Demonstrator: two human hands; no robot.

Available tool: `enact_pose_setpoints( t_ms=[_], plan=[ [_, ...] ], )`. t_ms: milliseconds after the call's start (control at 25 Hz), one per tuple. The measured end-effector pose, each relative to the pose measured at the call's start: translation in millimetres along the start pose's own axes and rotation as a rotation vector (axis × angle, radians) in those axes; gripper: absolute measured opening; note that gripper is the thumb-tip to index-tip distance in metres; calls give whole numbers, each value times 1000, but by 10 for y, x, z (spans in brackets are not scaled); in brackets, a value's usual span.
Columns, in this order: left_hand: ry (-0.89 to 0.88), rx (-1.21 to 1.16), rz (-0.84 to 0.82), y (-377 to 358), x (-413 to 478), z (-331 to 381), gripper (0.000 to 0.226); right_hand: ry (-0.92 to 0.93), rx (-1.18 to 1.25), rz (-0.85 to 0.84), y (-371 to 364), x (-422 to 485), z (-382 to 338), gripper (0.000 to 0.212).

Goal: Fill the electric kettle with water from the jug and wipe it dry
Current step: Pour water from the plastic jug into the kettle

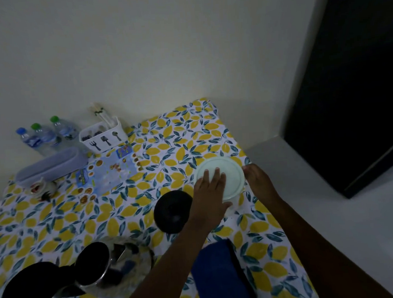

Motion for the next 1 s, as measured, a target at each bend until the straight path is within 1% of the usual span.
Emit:
enact_pose_setpoints(
  t_ms=[40,80,120,160,200,240,280,360,440,480,560,600,680,760,920,1000],
  plan=[
    [1,8,21,2,12,4,85,-22,-21,-17,-7,36,66,16],
    [2,13,33,-10,21,5,85,-58,10,-12,-7,68,86,12],
    [5,6,41,-28,20,3,85,-49,4,-18,-37,113,192,20],
    [9,-7,44,-47,15,-4,85,-73,-3,-49,-52,140,231,35],
    [14,-20,53,-59,13,-9,85,-110,37,-80,-70,166,285,48],
    [16,-32,62,-61,9,-9,84,-145,81,-85,-72,178,295,55],
    [14,-41,70,-57,4,-8,83,-191,145,-81,-84,200,334,55],
    [-4,-49,69,-40,-35,-2,82,-289,248,-53,-92,153,308,45],
    [-20,-43,44,-50,-112,-35,81,-338,300,17,-89,28,276,43],
    [-24,-41,37,-47,-173,-69,81,-341,300,22,-97,-54,248,39],
    [-18,-76,35,-28,-335,-133,83,-314,315,-3,-137,-217,142,27],
    [-10,-110,33,-21,-439,-160,83,-289,310,-4,-163,-278,99,28],
    [25,-160,42,6,-692,-211,82,-221,272,34,-211,-381,-27,41],
    [68,-171,92,56,-939,-271,82,-202,286,73,-277,-453,-187,45],
    [140,-198,185,255,-1331,-518,88,-66,178,-9,-487,-517,-604,52],
    [171,-215,218,420,-1484,-666,91,-18,197,-28,-589,-538,-939,47]
  ],
)
Point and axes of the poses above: each hand's wrist, its own x-axis towards the middle knuckle, its own y-axis out of the back of the hand, z = x × y, the point moved 4 cm from there along x, towards the middle knuckle, and after that the axes turned 14 degrees about y, right-handed, at the moved point
